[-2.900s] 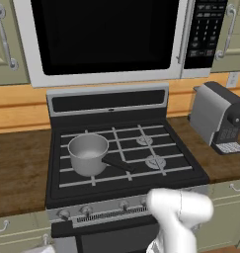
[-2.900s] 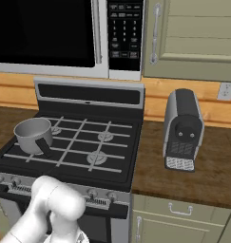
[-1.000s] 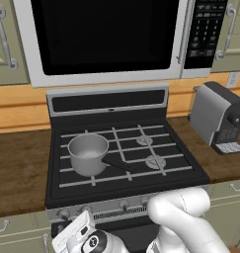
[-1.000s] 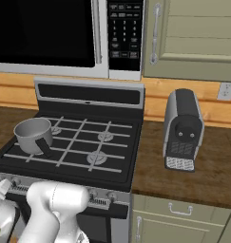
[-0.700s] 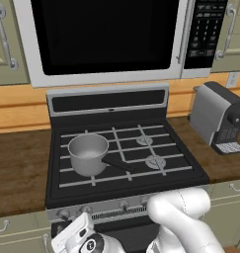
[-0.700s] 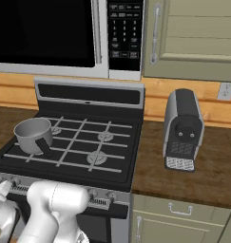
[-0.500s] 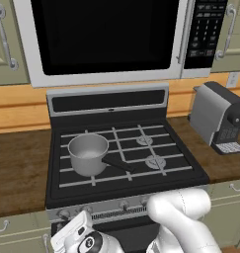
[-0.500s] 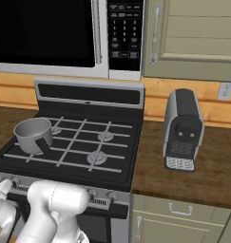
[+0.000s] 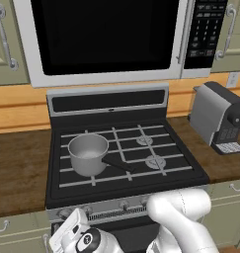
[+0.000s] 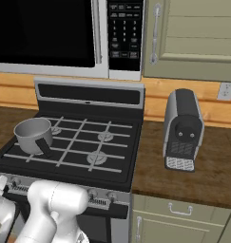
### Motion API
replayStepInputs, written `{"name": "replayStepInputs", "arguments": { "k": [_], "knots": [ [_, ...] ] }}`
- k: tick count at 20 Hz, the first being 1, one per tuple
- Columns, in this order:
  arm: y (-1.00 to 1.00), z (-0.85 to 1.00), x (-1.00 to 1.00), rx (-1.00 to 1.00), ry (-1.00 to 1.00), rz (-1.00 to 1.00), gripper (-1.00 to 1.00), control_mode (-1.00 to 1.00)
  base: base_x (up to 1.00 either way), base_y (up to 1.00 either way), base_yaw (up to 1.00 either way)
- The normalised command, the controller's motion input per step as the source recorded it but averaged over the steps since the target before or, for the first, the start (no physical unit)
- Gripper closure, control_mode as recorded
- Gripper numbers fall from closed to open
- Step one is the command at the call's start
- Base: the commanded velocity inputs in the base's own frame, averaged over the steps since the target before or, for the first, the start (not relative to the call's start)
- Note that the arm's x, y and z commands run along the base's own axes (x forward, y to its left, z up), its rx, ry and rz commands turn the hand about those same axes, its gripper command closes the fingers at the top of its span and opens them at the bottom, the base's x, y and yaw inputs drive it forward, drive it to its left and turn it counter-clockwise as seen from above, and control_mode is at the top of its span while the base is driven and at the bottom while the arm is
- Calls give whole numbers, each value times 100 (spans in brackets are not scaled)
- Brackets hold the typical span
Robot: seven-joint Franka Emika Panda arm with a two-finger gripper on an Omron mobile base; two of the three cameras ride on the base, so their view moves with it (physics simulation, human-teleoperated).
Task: Turn off the front left burner of the stove.
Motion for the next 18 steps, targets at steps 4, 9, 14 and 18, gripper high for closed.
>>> {"name": "replayStepInputs", "arguments": {
  "k": [4,9,14,18],
  "knots": [
    [0,0,0,0,0,0,-100,-100,0,0,0],
    [0,0,0,0,0,0,100,-100,0,0,0],
    [-3,13,0,7,0,0,100,-100,0,0,0],
    [-14,28,0,28,0,-2,100,-100,0,0,0]
  ]
}}
